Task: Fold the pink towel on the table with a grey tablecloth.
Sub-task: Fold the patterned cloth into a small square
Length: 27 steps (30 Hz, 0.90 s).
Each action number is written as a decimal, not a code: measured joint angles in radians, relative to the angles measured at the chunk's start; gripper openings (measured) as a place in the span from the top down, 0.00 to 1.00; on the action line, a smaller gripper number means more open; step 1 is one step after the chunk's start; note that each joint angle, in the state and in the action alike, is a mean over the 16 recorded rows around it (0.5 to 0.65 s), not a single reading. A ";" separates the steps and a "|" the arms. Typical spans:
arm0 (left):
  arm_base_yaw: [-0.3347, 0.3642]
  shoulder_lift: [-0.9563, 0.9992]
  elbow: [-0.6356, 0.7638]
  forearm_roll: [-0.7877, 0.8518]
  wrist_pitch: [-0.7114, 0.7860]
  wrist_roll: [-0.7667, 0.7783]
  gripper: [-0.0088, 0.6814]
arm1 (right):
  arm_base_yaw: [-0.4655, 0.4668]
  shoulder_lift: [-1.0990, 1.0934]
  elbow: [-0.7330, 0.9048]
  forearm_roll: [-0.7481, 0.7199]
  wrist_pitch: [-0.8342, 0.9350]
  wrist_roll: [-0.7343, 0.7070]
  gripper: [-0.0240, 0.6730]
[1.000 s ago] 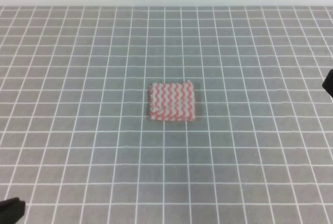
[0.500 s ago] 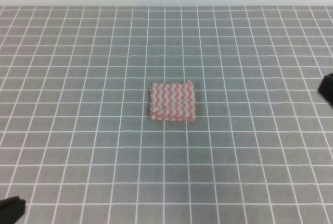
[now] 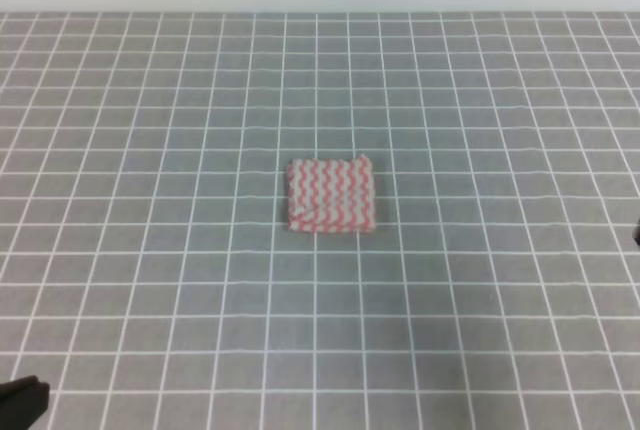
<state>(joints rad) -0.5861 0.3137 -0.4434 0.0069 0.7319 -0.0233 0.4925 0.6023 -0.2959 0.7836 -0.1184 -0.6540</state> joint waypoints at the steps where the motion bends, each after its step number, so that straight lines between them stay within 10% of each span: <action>1: 0.000 0.000 0.000 0.000 0.000 0.000 0.99 | -0.017 -0.016 0.021 -0.001 0.012 -0.025 0.99; 19: 0.000 0.003 0.000 0.002 0.001 0.000 0.99 | -0.472 -0.556 0.256 -0.001 0.347 -0.208 0.99; 27: 0.000 0.001 0.000 0.002 0.002 0.000 0.99 | -0.504 -0.623 0.285 -0.290 0.308 0.090 0.99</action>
<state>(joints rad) -0.5860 0.3146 -0.4433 0.0089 0.7341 -0.0233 -0.0118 -0.0207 -0.0110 0.4935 0.1892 -0.5641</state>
